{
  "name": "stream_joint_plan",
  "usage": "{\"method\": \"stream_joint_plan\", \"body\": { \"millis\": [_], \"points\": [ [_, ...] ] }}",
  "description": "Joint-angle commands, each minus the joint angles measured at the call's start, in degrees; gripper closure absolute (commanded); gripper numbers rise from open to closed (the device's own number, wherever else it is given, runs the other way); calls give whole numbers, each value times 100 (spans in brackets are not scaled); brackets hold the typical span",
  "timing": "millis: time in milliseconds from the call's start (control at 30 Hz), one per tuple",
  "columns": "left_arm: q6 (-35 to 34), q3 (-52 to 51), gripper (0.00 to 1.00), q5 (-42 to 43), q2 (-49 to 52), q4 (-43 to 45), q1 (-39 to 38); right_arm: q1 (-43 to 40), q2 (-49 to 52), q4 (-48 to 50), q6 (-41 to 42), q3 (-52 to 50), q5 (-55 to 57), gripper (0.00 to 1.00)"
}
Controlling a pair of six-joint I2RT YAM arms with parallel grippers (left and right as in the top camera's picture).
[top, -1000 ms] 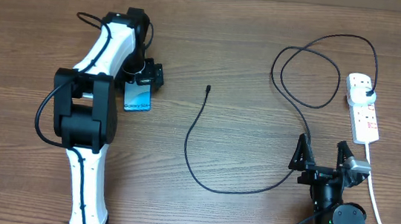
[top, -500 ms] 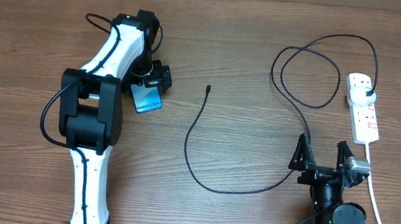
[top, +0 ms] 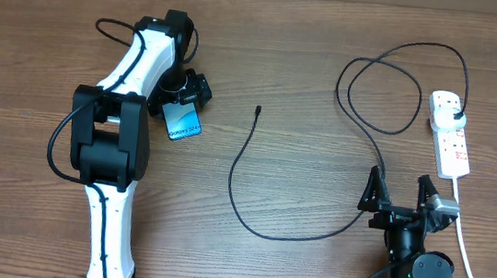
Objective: Plug charger to phone and switch on socket
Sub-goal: 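Close the left gripper on the phone and tilt it up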
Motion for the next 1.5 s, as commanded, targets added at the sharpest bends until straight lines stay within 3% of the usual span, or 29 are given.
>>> {"method": "stream_joint_plan", "body": {
  "millis": [0, 300, 1167, 1367, 1467],
  "points": [
    [192, -278, 4, 525, 538, 444, 22, -26, -68, 31, -17, -57, 50, 0],
    [507, -278, 7, -111, 538, 365, 63, -26, -68, 31, -20, -57, 50, 0],
    [481, -470, 12, -337, 538, 564, 61, -26, -68, 31, -17, -57, 50, 0],
    [483, -470, 27, -345, 538, 542, 55, -26, -68, 28, -20, -57, 50, 0],
    [483, -470, 28, -356, 538, 542, 55, -26, -68, 31, -17, -57, 50, 0]
  ]
}}
